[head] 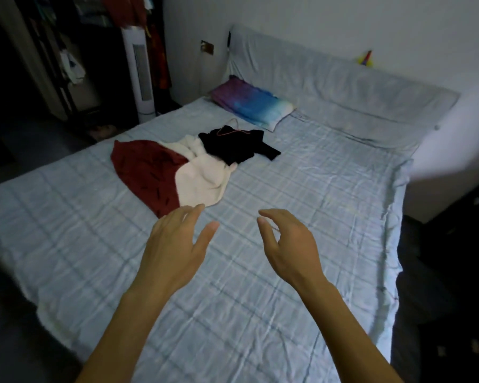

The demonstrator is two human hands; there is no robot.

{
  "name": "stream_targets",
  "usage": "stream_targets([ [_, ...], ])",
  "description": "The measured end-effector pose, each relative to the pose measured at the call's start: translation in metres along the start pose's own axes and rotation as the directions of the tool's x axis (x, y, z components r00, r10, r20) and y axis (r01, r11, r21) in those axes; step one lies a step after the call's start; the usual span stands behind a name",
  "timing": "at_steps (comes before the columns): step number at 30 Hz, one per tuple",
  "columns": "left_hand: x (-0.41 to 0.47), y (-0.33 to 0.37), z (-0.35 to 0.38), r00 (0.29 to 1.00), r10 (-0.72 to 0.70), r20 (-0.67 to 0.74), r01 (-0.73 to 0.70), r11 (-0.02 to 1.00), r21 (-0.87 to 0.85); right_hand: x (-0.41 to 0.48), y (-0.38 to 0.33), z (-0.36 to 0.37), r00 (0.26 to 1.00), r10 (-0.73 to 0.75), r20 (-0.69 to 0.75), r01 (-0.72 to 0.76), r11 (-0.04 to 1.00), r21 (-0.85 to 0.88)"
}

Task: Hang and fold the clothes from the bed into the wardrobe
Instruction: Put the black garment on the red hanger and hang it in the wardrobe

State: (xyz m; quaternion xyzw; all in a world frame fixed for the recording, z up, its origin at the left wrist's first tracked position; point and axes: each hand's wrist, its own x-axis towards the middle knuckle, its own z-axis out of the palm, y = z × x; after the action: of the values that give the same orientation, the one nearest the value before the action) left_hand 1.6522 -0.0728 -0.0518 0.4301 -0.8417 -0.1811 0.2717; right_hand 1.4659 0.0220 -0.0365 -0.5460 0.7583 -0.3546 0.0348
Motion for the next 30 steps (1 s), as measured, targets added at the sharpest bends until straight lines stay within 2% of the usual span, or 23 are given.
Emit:
stream_targets([
  [3, 0.013, -0.004, 0.0, 1.0, 0.009, 0.021, -0.008, 0.999, -0.032, 0.007, -0.009, 0.009, 0.996, 0.071, -0.048, -0.073, 0.996, -0.044],
  [6, 0.018, -0.003, 0.001, 0.999, -0.008, 0.045, 0.011, 0.998, -0.066, 0.01, -0.013, 0.015, 0.996, 0.081, -0.039, -0.084, 0.995, -0.054],
  [11, 0.01, 0.0, -0.002, 0.996, 0.012, 0.087, -0.01, 0.999, -0.031, 0.006, -0.015, 0.01, 0.993, 0.103, -0.062, -0.103, 0.995, 0.0],
  [14, 0.0, 0.002, -0.012, 0.997, 0.022, 0.071, -0.022, 1.0, 0.006, -0.002, -0.019, 0.006, 0.995, 0.086, -0.057, -0.084, 0.996, 0.04],
  [20, -0.037, -0.009, -0.041, 0.998, -0.065, 0.021, 0.063, 0.996, 0.059, -0.01, -0.044, 0.018, 0.998, -0.056, 0.006, 0.056, 0.997, 0.049],
  [26, -0.059, -0.067, -0.081, 0.985, -0.172, -0.031, 0.173, 0.983, 0.058, -0.006, -0.099, 0.063, 0.988, -0.15, 0.041, 0.145, 0.985, 0.09],
  [30, -0.059, -0.137, -0.114, 0.965, -0.255, -0.063, 0.259, 0.965, 0.052, 0.009, -0.146, 0.129, 0.982, -0.179, 0.057, 0.167, 0.972, 0.165],
])
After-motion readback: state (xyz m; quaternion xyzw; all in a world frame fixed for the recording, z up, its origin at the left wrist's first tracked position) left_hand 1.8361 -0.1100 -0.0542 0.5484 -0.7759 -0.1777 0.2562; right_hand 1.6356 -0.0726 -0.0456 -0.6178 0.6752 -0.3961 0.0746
